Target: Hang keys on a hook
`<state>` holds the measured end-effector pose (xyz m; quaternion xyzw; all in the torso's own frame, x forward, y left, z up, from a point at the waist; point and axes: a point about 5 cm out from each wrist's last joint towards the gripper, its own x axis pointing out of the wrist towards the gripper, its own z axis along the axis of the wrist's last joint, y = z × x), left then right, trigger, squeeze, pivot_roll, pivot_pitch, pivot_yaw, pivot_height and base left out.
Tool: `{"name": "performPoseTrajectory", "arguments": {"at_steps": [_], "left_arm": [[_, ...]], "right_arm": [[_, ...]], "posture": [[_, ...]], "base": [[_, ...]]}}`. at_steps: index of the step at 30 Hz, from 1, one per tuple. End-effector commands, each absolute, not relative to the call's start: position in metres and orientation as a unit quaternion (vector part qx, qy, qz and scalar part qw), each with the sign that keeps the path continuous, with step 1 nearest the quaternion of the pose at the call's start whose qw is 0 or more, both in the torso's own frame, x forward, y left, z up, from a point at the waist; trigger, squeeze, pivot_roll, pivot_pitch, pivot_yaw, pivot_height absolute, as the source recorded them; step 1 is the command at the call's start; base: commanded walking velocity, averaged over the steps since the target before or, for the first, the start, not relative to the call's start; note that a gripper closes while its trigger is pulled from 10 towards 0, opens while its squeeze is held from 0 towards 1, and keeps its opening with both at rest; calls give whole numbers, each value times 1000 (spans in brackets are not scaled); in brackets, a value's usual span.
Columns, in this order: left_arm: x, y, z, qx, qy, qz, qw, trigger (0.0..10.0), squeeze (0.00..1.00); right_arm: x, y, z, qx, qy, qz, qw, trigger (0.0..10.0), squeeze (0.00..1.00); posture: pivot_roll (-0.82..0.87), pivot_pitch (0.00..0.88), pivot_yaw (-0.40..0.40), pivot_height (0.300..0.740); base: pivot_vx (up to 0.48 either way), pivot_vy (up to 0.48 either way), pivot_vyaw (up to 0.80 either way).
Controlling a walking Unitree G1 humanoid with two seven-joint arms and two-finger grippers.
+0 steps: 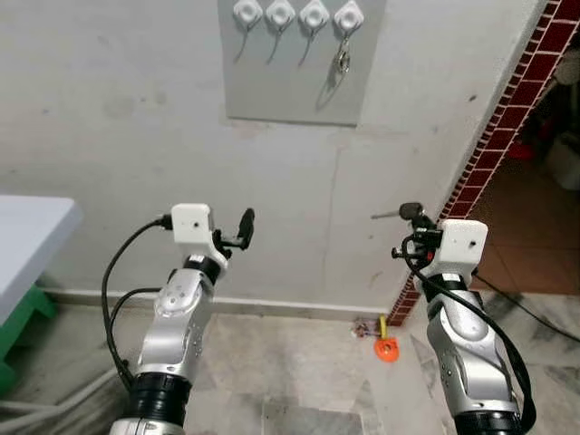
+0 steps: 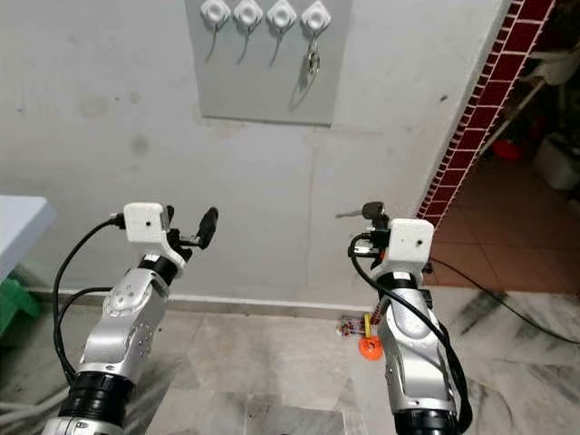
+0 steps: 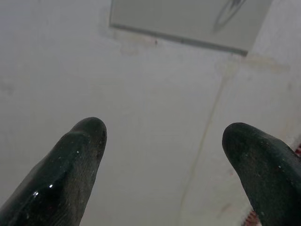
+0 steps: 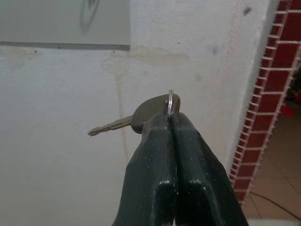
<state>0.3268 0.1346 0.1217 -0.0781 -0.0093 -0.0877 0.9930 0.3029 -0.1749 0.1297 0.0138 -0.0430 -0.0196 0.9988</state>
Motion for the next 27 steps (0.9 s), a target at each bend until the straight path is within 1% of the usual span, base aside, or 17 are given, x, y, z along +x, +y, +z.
{"name": "performPoseTrajectory", "arguments": {"at_steps": [1, 9, 13, 22, 27], "left_arm": [[327, 135, 122, -77, -7, -84, 993, 10000, 0], [326, 135, 120, -85, 6, -82, 993, 10000, 0], [326, 136, 119, -85, 8, -78, 993, 10000, 0], [326, 136, 121, -85, 2, -83, 993, 10000, 0], [326, 136, 123, -83, -2, -87, 993, 10000, 0]], "right_arm": [[304, -175, 134, 25, -44, -28, 998, 10000, 0], [306, -181, 131, 27, -17, -57, 998, 10000, 0], [306, -178, 132, 38, -20, -33, 999, 10000, 0], [303, -176, 133, 29, -28, -21, 999, 10000, 0], [303, -175, 134, 30, -30, -17, 999, 10000, 0]], "posture": [[-47, 59, -29, 740], [-45, 54, -29, 740], [-47, 51, -31, 740], [-47, 44, -29, 740], [-47, 43, -28, 740]], "base": [[0, 0, 0], [0, 0, 0], [0, 0, 0], [0, 0, 0], [319, 0, 0]]}}
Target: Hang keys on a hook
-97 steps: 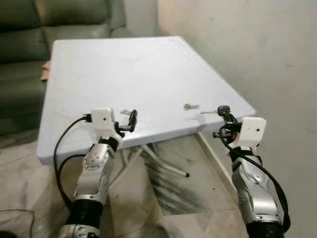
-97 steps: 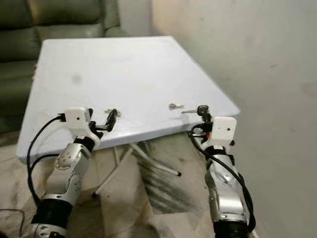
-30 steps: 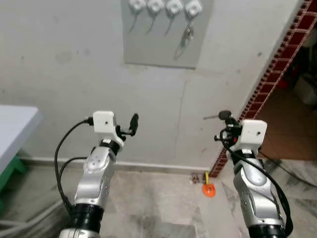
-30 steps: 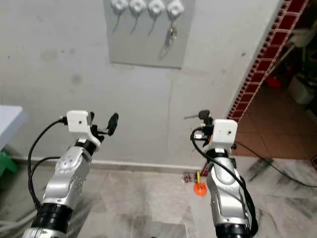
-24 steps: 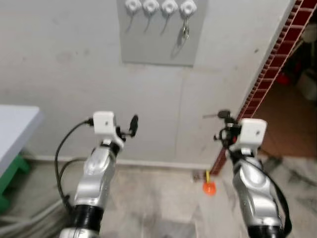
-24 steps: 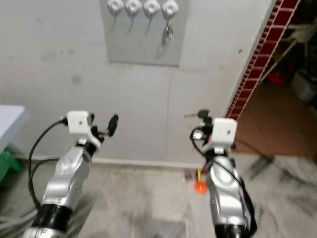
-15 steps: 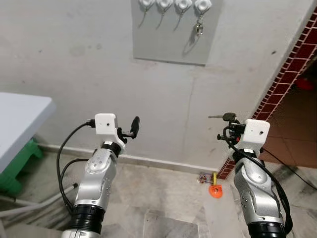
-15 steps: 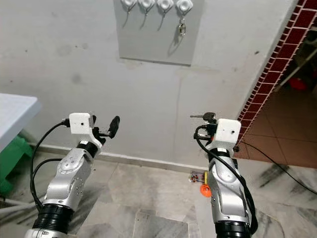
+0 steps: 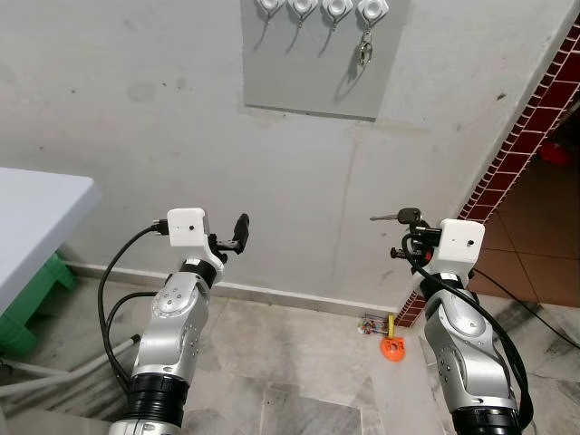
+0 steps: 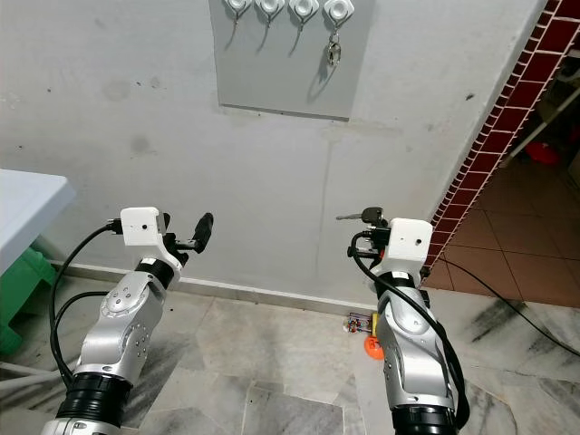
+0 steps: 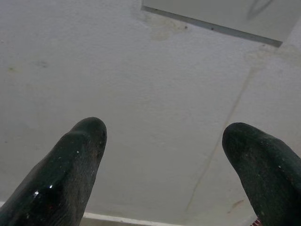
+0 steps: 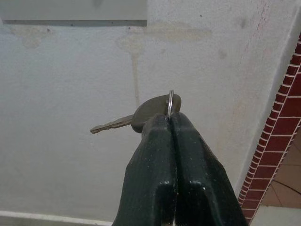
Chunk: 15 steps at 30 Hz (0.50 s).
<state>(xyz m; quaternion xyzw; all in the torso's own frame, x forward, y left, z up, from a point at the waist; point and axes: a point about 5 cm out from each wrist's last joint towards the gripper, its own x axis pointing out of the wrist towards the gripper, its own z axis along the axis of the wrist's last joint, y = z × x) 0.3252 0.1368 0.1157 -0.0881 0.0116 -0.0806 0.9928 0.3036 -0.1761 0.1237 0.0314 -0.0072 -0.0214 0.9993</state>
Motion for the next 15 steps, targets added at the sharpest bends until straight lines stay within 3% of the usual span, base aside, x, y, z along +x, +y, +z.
{"name": "performPoseTrajectory", "arguments": {"at_steps": [1, 15], "left_arm": [[327, 136, 124, -83, -3, -88, 993, 10000, 0], [327, 138, 124, -80, -2, -88, 993, 10000, 0]], "right_arm": [[303, -174, 134, 31, -31, -16, 999, 10000, 0], [303, -171, 133, 38, -31, -10, 999, 10000, 0]], "posture": [[-44, 40, -26, 740], [-40, 41, -21, 740]], "base": [[379, 0, 0], [374, 0, 0]]}}
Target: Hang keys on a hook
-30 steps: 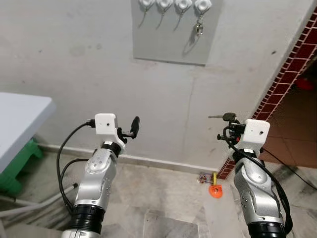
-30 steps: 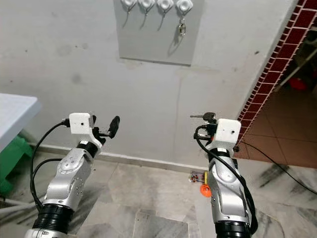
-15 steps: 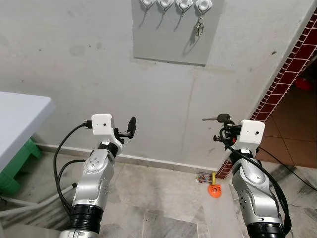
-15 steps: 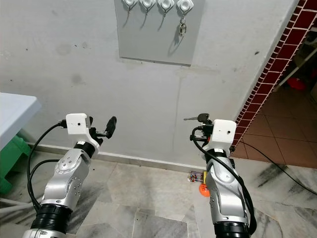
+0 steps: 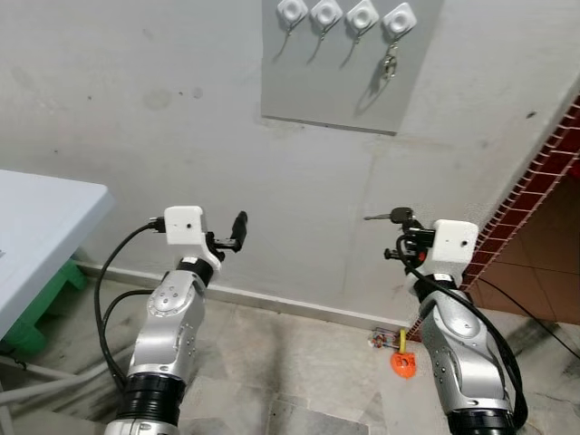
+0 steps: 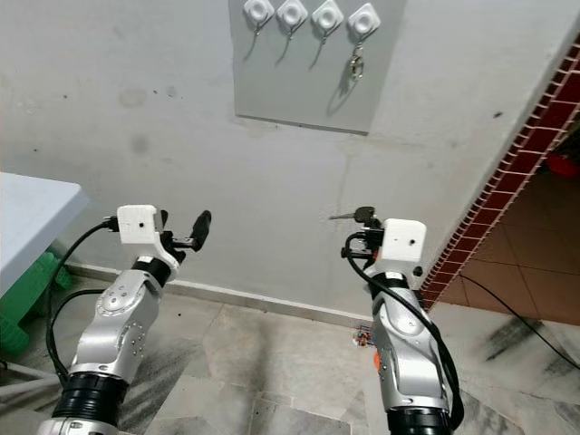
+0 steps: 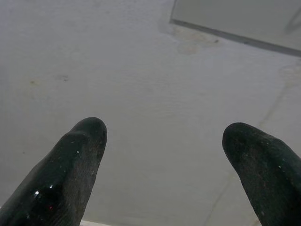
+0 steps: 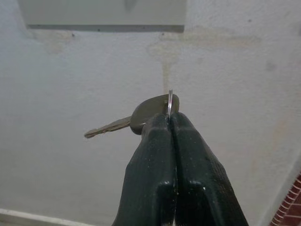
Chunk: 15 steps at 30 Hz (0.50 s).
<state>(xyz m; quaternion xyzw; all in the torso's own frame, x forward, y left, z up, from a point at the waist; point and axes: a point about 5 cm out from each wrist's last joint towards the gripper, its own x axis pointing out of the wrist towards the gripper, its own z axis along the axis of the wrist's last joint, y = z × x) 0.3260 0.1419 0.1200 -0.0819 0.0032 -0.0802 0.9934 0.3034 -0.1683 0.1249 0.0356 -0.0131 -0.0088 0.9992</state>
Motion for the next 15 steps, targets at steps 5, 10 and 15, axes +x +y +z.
{"name": "performPoseTrajectory", "arguments": {"at_steps": [5, 10, 15], "left_arm": [[327, 138, 124, -81, -2, -88, 993, 10000, 0], [328, 138, 124, -80, -1, -88, 993, 10000, 0], [328, 138, 124, -80, -1, -88, 993, 10000, 0]], "right_arm": [[303, -171, 132, 37, -31, -10, 999, 10000, 0], [303, -170, 132, 38, -31, -10, 999, 10000, 0], [303, -170, 132, 38, -32, -10, 999, 10000, 0]], "posture": [[-40, 41, -21, 740], [-40, 39, -20, 740], [-39, 40, -20, 740]], "base": [[371, 0, 0], [374, 0, 0], [373, 0, 0]]}}
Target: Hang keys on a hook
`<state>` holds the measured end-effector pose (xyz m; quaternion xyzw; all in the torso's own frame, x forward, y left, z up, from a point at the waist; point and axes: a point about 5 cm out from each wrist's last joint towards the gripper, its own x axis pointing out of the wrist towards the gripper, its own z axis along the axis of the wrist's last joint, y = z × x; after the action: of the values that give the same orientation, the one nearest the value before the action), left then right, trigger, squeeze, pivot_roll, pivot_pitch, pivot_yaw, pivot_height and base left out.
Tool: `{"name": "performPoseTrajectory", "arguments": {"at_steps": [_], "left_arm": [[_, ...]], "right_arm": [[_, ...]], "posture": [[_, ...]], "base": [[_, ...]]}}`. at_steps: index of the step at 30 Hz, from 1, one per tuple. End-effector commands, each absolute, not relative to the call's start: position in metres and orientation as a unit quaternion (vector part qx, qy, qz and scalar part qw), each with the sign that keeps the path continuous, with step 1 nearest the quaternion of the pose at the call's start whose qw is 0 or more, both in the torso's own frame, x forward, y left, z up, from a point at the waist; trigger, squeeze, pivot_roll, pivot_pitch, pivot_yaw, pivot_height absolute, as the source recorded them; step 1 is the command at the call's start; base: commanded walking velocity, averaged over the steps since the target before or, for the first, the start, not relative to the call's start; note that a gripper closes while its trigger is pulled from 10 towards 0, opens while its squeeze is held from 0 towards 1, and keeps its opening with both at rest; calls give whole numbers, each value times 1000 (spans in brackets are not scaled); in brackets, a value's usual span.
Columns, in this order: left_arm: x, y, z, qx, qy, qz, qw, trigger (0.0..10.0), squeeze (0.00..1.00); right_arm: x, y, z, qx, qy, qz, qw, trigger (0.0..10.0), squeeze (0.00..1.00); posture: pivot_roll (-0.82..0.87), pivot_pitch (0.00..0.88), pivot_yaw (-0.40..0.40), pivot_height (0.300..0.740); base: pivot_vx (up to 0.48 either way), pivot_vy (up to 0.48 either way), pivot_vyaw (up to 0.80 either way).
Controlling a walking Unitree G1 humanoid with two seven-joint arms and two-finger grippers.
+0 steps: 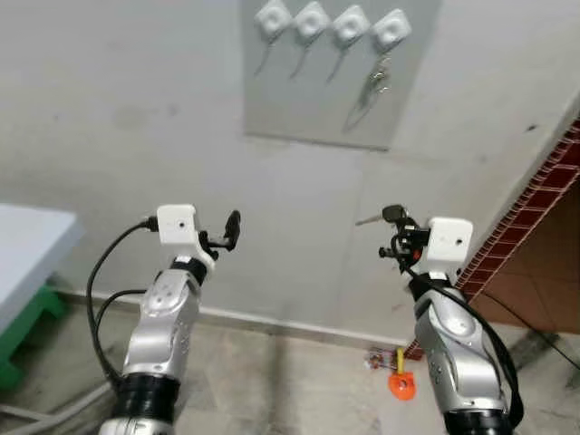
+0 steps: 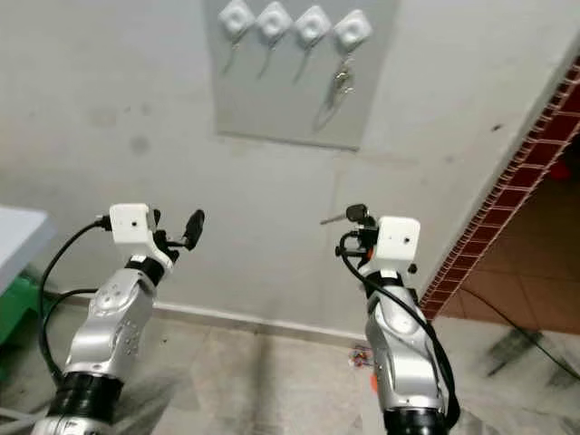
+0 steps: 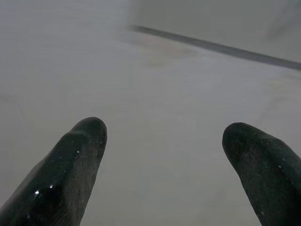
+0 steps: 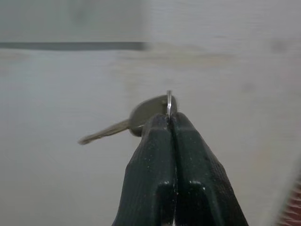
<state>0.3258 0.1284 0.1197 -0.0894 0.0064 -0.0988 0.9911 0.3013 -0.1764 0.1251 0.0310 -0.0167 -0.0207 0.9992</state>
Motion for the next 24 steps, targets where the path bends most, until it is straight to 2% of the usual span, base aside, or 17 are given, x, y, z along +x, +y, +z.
{"name": "performPoseTrajectory", "arguments": {"at_steps": [1, 19, 24], "left_arm": [[328, 138, 125, -80, -1, -88, 993, 10000, 0], [328, 137, 125, -80, -1, -87, 993, 10000, 0], [327, 135, 126, -67, -11, -89, 994, 10000, 0]], "right_arm": [[304, -170, 132, 38, -32, -9, 999, 10000, 0], [303, -170, 133, 38, -33, -10, 999, 10000, 0], [303, -170, 133, 36, -34, -6, 999, 10000, 0]], "posture": [[-38, 40, -21, 740], [-41, 40, -21, 740], [-41, 41, -22, 740]], "base": [[371, 0, 0], [371, 0, 0], [0, 0, 0]]}}
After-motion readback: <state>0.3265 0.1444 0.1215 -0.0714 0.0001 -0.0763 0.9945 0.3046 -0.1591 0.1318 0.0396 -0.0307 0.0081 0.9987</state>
